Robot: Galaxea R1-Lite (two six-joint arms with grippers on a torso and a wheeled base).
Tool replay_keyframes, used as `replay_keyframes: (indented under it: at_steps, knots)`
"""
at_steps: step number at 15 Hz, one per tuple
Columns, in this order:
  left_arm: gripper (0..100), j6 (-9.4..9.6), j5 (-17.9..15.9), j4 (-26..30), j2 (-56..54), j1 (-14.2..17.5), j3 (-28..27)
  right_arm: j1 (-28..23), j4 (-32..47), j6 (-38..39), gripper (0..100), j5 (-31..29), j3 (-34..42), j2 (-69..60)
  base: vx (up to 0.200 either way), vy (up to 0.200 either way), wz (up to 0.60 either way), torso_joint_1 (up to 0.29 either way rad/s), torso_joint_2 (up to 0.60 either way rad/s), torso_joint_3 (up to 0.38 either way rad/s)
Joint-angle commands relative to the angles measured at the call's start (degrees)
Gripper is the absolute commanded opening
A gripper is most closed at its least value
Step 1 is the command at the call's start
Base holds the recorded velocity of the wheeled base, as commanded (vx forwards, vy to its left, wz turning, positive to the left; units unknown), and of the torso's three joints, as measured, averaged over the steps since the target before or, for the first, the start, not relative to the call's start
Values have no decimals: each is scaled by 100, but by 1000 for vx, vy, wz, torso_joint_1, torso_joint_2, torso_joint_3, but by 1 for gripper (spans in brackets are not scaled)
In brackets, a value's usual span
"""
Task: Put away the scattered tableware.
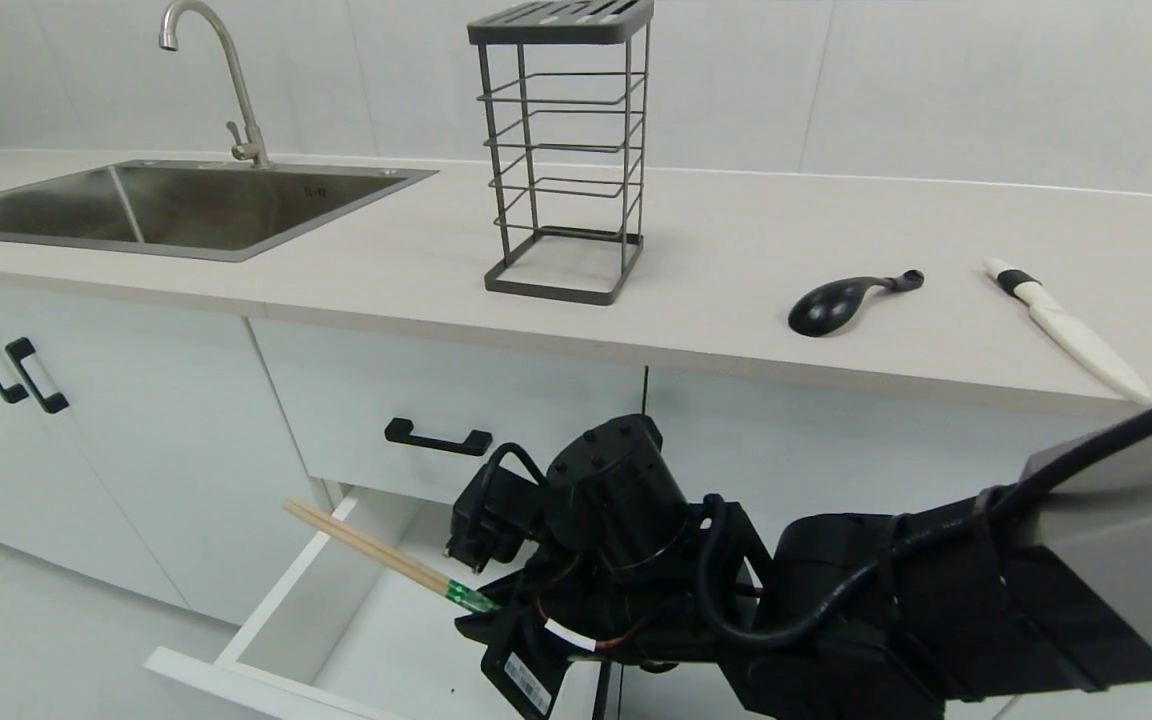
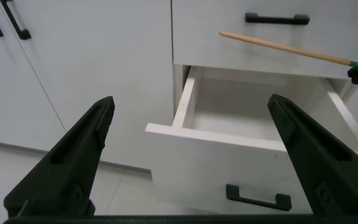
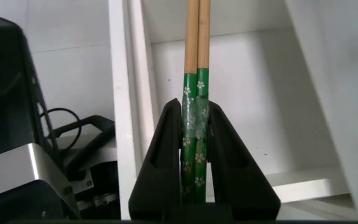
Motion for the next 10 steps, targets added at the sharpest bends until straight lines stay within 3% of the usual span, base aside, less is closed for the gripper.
replay_keyframes:
  at_steps: [1,10]
  knots:
    - [100,-1,5,1,0,0,0,-23,-1,-4,0,-1,-8,75,0,0,0,-51,281,129]
    - [100,-1,5,1,0,0,0,-129,-1,-30,0,-1,-131,444,0,0,0,-3,52,13]
